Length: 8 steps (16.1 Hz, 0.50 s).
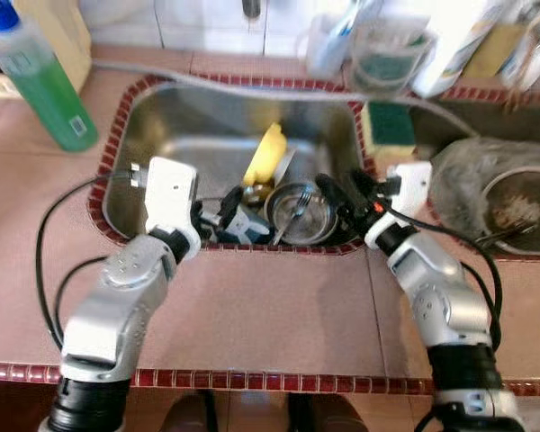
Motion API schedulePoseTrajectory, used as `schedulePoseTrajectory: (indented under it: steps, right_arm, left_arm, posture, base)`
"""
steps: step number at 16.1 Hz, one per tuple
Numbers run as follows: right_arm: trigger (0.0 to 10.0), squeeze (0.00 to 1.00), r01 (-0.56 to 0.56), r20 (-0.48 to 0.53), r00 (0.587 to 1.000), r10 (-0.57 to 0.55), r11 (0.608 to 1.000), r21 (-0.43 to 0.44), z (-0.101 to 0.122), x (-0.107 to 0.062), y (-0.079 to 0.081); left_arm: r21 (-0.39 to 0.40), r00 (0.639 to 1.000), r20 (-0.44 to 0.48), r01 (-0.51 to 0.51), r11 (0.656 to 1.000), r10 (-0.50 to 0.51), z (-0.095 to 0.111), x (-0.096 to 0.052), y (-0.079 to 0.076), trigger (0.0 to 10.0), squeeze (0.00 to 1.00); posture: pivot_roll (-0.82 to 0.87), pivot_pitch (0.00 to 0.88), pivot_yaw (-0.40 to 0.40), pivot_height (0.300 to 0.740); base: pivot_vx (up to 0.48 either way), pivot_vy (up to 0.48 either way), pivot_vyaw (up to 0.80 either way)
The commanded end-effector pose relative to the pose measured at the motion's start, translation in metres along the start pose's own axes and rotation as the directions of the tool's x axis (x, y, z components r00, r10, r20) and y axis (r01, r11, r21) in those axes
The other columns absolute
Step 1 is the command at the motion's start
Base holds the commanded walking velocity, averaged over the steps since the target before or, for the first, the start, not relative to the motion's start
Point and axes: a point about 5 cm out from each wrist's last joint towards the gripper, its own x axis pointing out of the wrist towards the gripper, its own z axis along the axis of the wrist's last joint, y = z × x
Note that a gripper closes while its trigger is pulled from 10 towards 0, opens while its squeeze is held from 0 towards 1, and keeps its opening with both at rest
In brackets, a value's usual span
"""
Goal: Kitchen organization
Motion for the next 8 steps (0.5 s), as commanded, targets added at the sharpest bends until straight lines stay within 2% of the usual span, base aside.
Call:
schedulePoseTrajectory:
  steps: [1, 5, 8]
  right_arm:
    - [10.0, 1.0, 0.053, 0.012, 0.998, -0.053, 0.999, -0.006, -0.002, -0.005, -0.006]
    - [10.0, 1.0, 0.131, 0.048, 0.99, -0.131, 0.991, -0.002, -0.008, -0.012, -0.004]
    - [10.0, 1.0, 0.166, 0.069, 0.984, -0.162, 0.985, -0.046, -0.017, -0.015, 0.007]
  left_arm:
    - [0.006, 1.0, 0.011, -0.024, 1.0, 0.024, -0.005, 0.0, 0.001, 10.0, 0.0]
    - [0.012, 0.994, 0.051, -0.093, 0.996, 0.092, -0.018, 0.007, 0.01, 10.0, 0.0]
    - [-0.001, 0.988, 0.072, -0.135, 0.991, 0.134, -0.027, 0.009, 0.018, 10.0, 0.0]
  posture:
    - [0.01, 0.084, -0.029, 0.74]
    - [-0.01, 0.03, -0.026, 0.74]
    - [-0.03, 0.003, -0.019, 0.74]
  base:
    - [0.0, 0.0, 0.0]
    - [0.0, 0.0, 0.0]
    - [0.0, 0.0, 0.0]
